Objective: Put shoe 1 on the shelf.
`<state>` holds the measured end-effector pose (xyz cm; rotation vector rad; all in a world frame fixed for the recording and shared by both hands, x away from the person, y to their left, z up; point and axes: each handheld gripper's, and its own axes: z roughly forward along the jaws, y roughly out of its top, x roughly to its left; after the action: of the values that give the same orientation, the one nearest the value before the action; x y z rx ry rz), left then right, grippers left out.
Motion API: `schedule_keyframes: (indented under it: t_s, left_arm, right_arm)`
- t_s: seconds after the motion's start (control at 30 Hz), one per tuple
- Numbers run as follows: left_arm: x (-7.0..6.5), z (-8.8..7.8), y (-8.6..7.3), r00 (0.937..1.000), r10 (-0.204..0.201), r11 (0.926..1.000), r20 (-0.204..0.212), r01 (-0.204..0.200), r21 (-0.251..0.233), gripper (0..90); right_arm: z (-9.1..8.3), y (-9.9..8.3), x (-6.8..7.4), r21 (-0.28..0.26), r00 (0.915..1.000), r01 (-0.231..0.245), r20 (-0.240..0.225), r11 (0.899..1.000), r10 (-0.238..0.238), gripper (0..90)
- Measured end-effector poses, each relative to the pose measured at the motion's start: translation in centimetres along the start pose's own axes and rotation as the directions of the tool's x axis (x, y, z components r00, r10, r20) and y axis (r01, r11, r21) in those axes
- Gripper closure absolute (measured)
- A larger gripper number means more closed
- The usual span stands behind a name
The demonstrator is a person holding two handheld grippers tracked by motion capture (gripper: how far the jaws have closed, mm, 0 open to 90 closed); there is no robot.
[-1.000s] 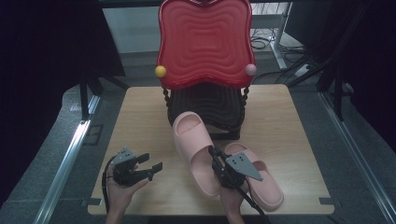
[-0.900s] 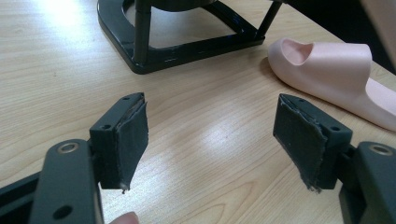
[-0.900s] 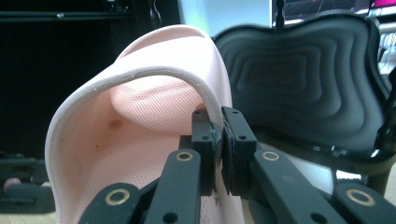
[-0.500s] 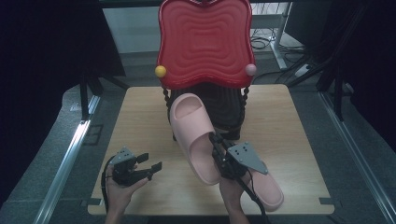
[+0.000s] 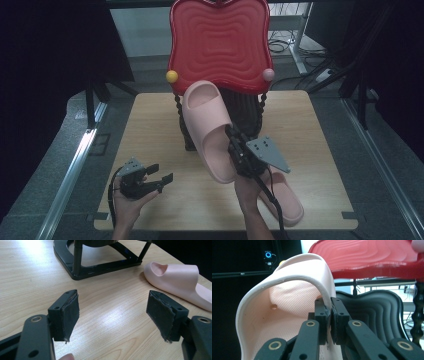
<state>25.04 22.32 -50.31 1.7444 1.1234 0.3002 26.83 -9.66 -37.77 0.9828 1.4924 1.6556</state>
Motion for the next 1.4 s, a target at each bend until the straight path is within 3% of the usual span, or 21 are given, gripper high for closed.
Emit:
schedule_keyframes:
  t_s: [0.53, 0.83, 1.4]
  left_arm:
    - [0.2, 0.2, -0.1, 1.0000, -0.007, 1.0000, 0.005, 0.007, 0.003, 26.2]
    - [0.3, 0.2, -0.1, 0.9999, -0.009, 1.0000, 0.013, 0.009, -0.002, 26.1]
    - [0.7, -0.1, -0.2, 0.9997, -0.022, 0.9997, 0.014, 0.022, -0.009, 26.1]
  right_arm:
    - [3.8, 3.9, 0.1, -0.020, 0.9994, -0.003, 0.034, 1.000, 0.003, 84.6]
    - [5.6, 6.1, 0.7, -0.041, 0.9986, 0.024, 0.048, 0.999, -0.022, 84.6]
    - [9.2, 8.7, 1.6, -0.025, 0.9945, 0.071, 0.079, 0.997, -0.069, 84.5]
